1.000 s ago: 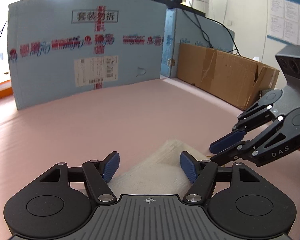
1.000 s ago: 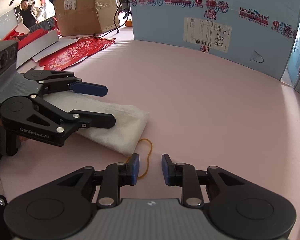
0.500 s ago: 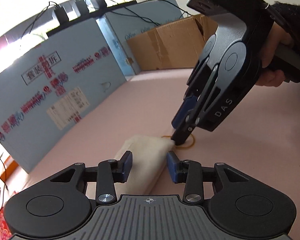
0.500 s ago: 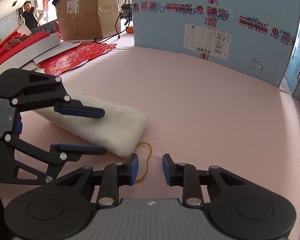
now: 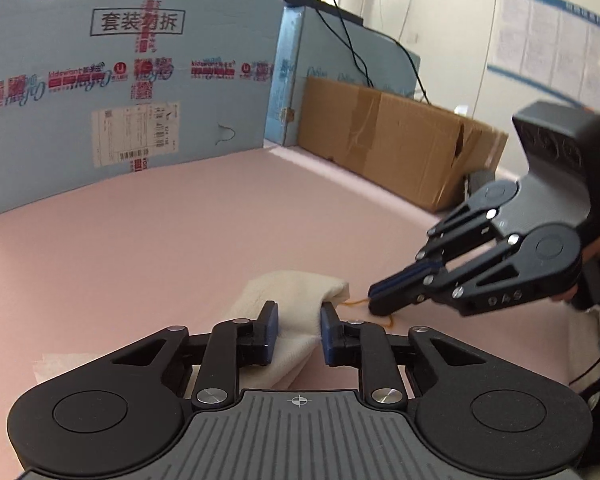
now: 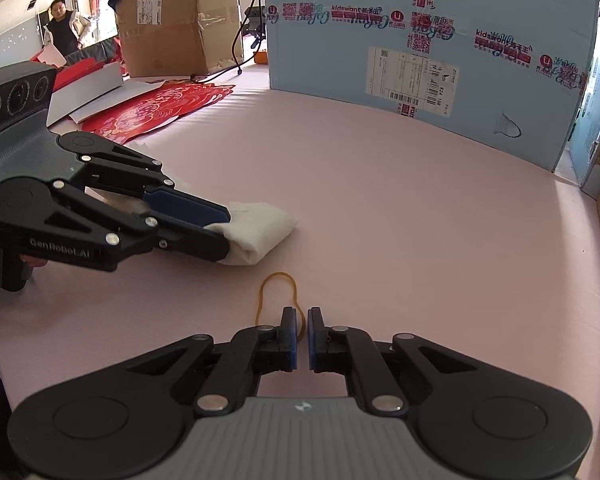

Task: Fold shopping bag

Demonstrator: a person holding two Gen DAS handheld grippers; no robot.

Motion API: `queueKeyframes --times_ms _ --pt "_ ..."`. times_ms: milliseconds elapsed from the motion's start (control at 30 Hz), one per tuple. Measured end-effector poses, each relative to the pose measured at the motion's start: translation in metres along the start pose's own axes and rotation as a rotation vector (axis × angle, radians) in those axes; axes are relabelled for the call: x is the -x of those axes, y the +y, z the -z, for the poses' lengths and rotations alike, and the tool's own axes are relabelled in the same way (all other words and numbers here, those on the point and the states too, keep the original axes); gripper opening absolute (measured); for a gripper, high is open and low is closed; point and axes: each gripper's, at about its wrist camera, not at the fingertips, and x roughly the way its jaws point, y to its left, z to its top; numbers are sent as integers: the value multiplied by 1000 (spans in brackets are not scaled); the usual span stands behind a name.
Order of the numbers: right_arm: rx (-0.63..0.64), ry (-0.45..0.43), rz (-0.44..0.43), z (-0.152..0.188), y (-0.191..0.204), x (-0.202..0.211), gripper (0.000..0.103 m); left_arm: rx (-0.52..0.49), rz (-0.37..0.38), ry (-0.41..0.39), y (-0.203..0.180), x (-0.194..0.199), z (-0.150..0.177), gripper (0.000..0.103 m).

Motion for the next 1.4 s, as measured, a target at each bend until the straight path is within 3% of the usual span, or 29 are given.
queueKeyframes --times_ms 200,300,433,500,600,700,1000,1167,1233,1300,1400 --pt "-62 -7 -22 0 -6 -1 2 -89 -12 25 -21 -11 3 16" --pt "-33 5 -6 0 -4 0 5 -111 -31 37 -25 -13 4 17" --pt "54 22 51 -2 8 -3 13 -59 -31 21 -16 -10 4 19" --pt "20 25 31 -3 6 -4 6 -5 -28 11 -8 -9 4 19" --pt "-96 26 -40 -5 -5 -6 1 47 -18 1 2 -9 3 19" --pt "-323 24 -160 -3 -23 -11 1 67 -13 -13 5 -6 2 19" --pt "-728 -56 -219 14 -60 -27 1 78 -6 -26 6 -5 2 19" --pt "-871 -65 -296 24 -74 -38 1 -5 -45 4 -5 -9 3 19" --pt "-918 -70 -322 28 -80 -40 1 -5 -43 -7 -7 -8 2 24" --pt "-966 -75 -347 32 -85 -43 1 20 -30 -32 -6 -4 0 49" --pt "-1034 -81 -388 37 -92 -47 1 56 -44 -68 0 1 -4 54"
